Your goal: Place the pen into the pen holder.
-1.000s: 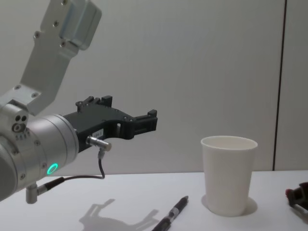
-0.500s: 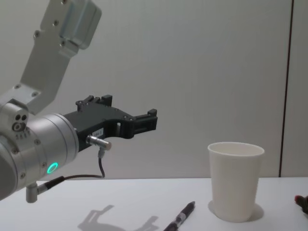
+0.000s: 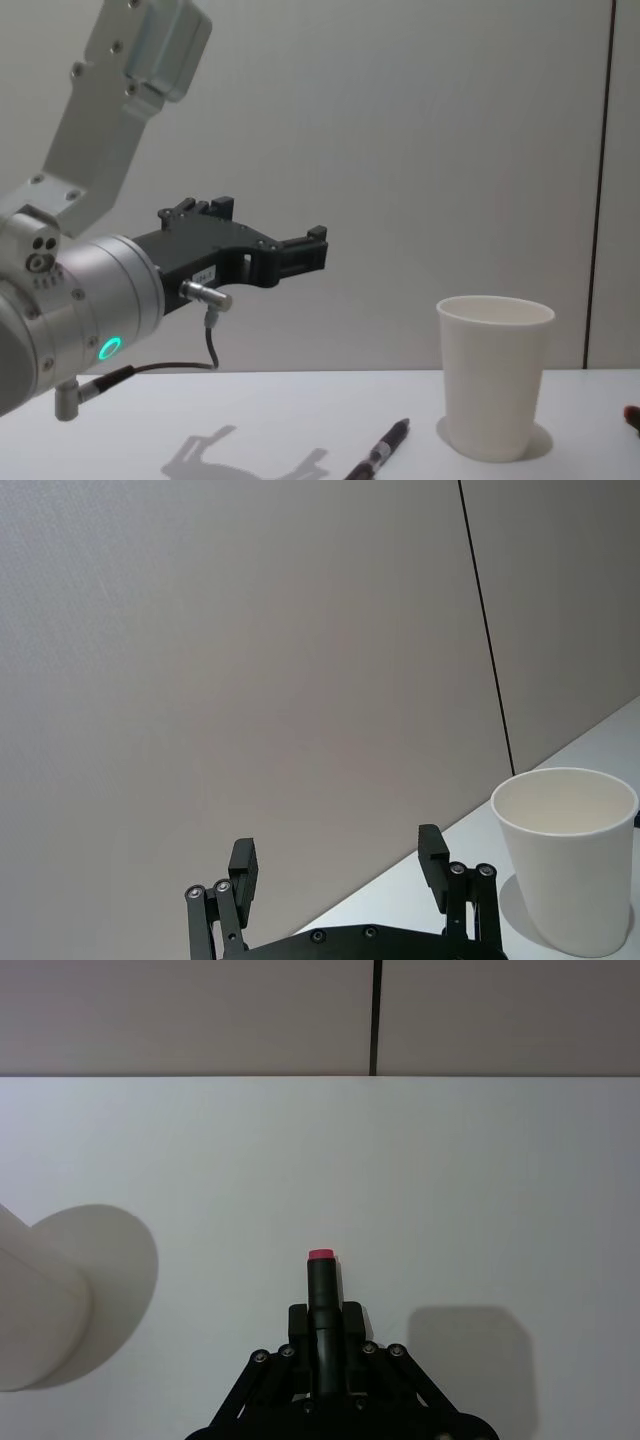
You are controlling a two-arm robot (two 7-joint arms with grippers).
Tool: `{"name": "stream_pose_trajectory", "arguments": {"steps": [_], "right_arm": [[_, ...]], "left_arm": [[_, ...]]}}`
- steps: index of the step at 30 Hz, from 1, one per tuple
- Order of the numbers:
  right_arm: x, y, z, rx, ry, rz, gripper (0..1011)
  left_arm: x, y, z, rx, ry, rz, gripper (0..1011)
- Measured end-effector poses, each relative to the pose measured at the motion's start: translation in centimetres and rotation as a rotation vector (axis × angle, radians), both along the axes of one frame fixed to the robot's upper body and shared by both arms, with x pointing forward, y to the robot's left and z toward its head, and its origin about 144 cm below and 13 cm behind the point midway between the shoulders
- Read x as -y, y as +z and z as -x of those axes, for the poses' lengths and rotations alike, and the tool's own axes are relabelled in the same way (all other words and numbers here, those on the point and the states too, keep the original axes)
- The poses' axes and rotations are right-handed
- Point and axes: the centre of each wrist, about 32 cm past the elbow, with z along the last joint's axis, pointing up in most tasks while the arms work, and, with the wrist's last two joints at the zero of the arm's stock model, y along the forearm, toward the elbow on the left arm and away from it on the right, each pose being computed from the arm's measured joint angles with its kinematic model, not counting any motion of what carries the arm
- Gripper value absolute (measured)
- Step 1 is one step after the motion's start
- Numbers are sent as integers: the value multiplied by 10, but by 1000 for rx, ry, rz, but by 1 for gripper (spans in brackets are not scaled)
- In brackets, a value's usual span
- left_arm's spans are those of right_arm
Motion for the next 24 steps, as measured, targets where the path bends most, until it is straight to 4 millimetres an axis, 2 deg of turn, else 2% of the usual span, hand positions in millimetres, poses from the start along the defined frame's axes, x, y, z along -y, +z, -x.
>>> {"name": "stream_pose_trajectory", "arguments": {"steps": [12, 20, 24], "right_arm": [[-1, 2, 8, 62, -7, -3, 178], [-2, 10, 17, 147, -12, -19, 178], [-3, 22, 23, 221, -8, -44, 177]], "left_arm": [[0, 0, 0, 0, 0, 0, 1001], [0, 0, 0, 0, 0, 0, 1001], [0, 0, 0, 0, 0, 0, 1001]]}}
